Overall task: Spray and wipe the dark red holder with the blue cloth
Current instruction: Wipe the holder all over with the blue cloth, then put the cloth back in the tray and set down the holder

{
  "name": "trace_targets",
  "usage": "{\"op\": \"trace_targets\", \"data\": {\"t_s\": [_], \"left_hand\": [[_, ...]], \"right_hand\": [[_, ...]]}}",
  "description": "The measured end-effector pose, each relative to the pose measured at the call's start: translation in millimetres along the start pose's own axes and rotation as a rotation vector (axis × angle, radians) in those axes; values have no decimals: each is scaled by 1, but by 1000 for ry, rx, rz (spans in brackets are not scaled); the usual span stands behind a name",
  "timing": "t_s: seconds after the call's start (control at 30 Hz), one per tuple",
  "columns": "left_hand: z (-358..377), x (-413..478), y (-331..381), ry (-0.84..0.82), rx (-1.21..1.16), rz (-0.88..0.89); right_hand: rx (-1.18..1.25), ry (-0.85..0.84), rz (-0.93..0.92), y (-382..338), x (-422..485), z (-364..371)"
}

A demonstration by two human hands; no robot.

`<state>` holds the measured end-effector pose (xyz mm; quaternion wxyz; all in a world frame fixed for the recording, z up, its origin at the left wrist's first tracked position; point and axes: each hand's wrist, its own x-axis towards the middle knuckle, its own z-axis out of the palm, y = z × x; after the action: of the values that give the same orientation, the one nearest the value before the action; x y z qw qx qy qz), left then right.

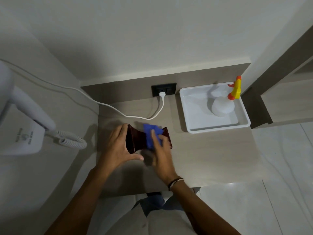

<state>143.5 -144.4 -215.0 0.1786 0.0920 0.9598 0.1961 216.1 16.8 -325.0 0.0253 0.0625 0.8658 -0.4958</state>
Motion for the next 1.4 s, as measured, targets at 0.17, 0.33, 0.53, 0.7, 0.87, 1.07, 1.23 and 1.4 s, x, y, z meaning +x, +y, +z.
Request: {"op": "trace_targets", "data": {"t_s": [0.17, 0.33, 0.53, 0.7, 0.87, 1.07, 1.23, 1.4], "left_hand": [[-9, 6, -2, -67, 28, 20], [-14, 6, 10, -67, 89, 29], [-7, 16, 32, 2, 256, 94], [0, 36, 62, 7, 327, 88], [11, 50, 81, 7, 348, 64], [19, 61, 87, 13, 350, 48], [18, 65, 86, 1, 313, 67], [22, 61, 82, 28, 321, 113]], "right_hand": [[-77, -76, -191, 0, 2, 7], [-321, 15, 79, 52, 0, -57], [-284, 206, 47, 68, 2, -125], [-266, 288, 101, 70, 60, -182], [-446, 94, 182, 81, 138, -219], [-494, -30, 202, 85, 178, -204], [-527, -212, 267, 93, 179, -185], [-589, -237, 240, 94, 171, -182]]}}
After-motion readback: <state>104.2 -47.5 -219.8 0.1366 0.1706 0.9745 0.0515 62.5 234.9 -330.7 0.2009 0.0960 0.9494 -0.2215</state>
